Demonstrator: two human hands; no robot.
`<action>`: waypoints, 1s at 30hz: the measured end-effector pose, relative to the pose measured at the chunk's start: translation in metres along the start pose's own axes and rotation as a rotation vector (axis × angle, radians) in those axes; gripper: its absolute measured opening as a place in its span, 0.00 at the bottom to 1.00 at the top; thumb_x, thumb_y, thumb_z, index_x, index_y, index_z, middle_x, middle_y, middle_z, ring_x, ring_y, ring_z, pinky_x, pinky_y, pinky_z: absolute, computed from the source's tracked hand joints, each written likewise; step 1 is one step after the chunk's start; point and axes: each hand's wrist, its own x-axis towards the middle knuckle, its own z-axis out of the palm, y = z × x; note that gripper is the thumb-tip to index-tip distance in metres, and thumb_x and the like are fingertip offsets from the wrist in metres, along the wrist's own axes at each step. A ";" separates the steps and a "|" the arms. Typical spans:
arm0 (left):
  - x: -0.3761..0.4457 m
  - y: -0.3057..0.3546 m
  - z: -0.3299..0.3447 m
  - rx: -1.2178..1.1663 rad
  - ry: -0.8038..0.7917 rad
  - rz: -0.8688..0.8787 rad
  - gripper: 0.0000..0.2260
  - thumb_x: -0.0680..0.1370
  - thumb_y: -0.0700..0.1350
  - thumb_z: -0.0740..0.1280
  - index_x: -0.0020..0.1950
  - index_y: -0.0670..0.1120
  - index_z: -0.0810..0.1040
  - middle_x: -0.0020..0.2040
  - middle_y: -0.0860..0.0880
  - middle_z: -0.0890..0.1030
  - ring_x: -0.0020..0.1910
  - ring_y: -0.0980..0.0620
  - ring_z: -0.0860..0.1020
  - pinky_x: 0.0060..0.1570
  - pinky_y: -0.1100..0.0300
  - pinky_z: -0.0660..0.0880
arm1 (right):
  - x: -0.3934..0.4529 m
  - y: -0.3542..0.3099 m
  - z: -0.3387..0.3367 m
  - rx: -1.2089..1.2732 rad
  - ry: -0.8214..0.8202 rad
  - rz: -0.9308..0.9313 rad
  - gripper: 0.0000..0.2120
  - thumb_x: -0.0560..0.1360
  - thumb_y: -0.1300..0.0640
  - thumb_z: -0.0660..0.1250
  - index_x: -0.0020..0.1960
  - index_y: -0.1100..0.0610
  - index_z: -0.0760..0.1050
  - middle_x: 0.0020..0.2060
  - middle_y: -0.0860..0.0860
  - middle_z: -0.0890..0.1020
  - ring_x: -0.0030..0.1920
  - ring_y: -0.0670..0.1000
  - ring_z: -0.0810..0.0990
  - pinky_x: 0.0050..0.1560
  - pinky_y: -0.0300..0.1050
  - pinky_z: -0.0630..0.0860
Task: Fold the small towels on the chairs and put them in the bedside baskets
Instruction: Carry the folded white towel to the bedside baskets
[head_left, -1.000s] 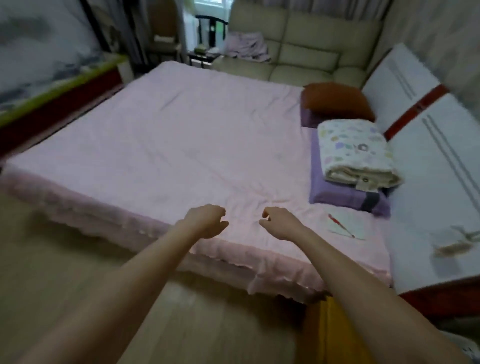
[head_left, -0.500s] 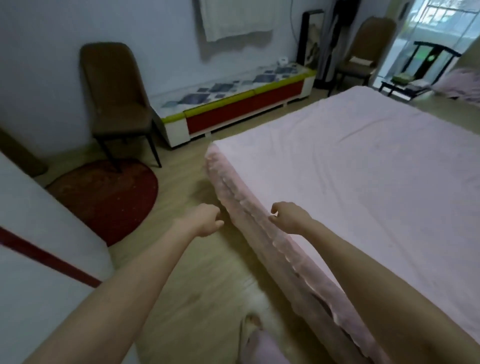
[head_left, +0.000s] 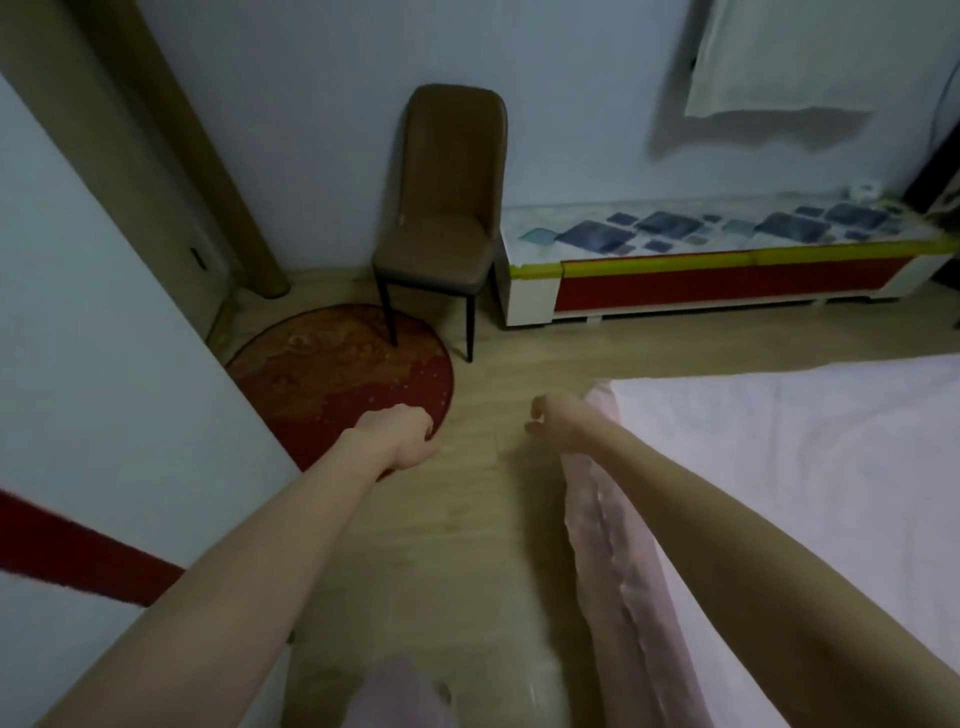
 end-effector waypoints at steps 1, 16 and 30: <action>0.024 -0.007 -0.013 0.002 0.000 -0.011 0.18 0.81 0.55 0.59 0.67 0.48 0.74 0.64 0.48 0.76 0.60 0.47 0.76 0.57 0.51 0.74 | 0.022 -0.003 -0.012 0.005 -0.017 -0.004 0.17 0.80 0.51 0.60 0.65 0.58 0.72 0.59 0.57 0.78 0.56 0.57 0.78 0.58 0.52 0.76; 0.419 0.026 -0.268 0.174 0.027 0.350 0.16 0.81 0.54 0.58 0.62 0.46 0.75 0.58 0.46 0.78 0.55 0.46 0.76 0.48 0.54 0.74 | 0.347 0.096 -0.210 0.078 0.146 0.240 0.18 0.80 0.50 0.60 0.64 0.60 0.73 0.60 0.59 0.78 0.58 0.59 0.77 0.58 0.53 0.76; 0.765 0.192 -0.446 0.223 0.143 0.544 0.17 0.81 0.55 0.58 0.65 0.47 0.74 0.64 0.45 0.76 0.61 0.44 0.75 0.56 0.51 0.74 | 0.608 0.302 -0.386 0.212 0.318 0.438 0.15 0.79 0.51 0.60 0.60 0.58 0.74 0.57 0.57 0.80 0.56 0.58 0.79 0.54 0.53 0.78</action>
